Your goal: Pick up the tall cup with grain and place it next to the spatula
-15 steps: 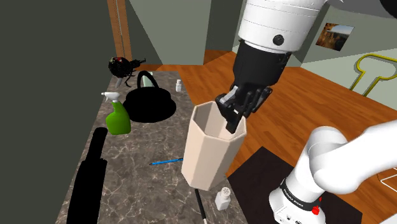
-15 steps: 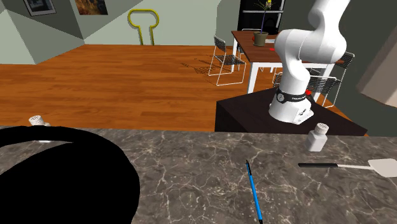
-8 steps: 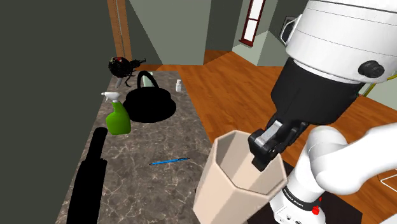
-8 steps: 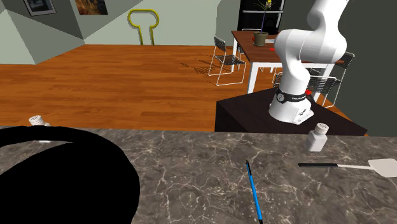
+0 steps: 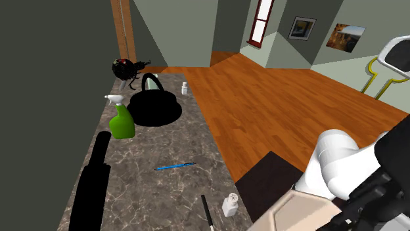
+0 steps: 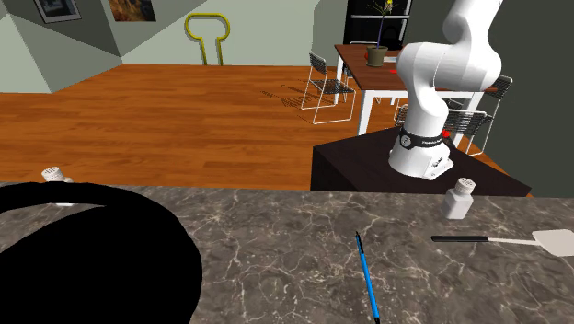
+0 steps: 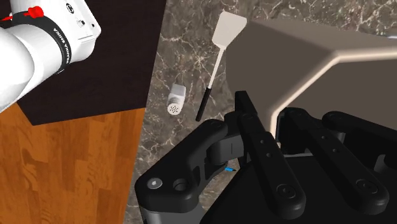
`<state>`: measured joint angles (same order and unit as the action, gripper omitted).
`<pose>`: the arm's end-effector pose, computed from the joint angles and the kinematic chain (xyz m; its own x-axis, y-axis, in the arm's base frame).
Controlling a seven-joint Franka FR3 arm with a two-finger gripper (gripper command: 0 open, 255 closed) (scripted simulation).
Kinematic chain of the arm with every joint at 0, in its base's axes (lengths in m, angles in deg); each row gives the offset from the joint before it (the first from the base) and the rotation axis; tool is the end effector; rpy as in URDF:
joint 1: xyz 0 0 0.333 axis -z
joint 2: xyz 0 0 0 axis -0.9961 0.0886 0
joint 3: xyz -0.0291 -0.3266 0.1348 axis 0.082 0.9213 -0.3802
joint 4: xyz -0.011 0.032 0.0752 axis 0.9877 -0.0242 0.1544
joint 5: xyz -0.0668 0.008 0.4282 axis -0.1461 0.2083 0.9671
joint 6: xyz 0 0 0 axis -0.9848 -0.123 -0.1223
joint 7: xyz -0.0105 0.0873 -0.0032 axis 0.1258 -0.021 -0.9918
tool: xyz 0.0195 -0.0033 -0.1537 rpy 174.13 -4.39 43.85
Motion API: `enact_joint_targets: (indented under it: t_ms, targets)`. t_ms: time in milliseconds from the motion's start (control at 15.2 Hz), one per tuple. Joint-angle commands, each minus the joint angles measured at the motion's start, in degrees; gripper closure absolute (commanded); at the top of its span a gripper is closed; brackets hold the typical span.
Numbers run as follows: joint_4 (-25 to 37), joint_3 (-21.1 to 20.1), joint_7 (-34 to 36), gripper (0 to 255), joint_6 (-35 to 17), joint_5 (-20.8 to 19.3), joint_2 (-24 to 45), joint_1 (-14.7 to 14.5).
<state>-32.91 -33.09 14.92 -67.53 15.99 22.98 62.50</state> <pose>-0.0087 0.4201 0.6345 0.9901 -0.1174 0.0766 -0.1191 -0.9927 0.0179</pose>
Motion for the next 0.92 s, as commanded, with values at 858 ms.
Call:
enact_joint_targets:
  t_ms: [858]
  targets:
    - [-5.7,-7.4,5.3,255,-5.5,5.9,-3.4,-1.8]
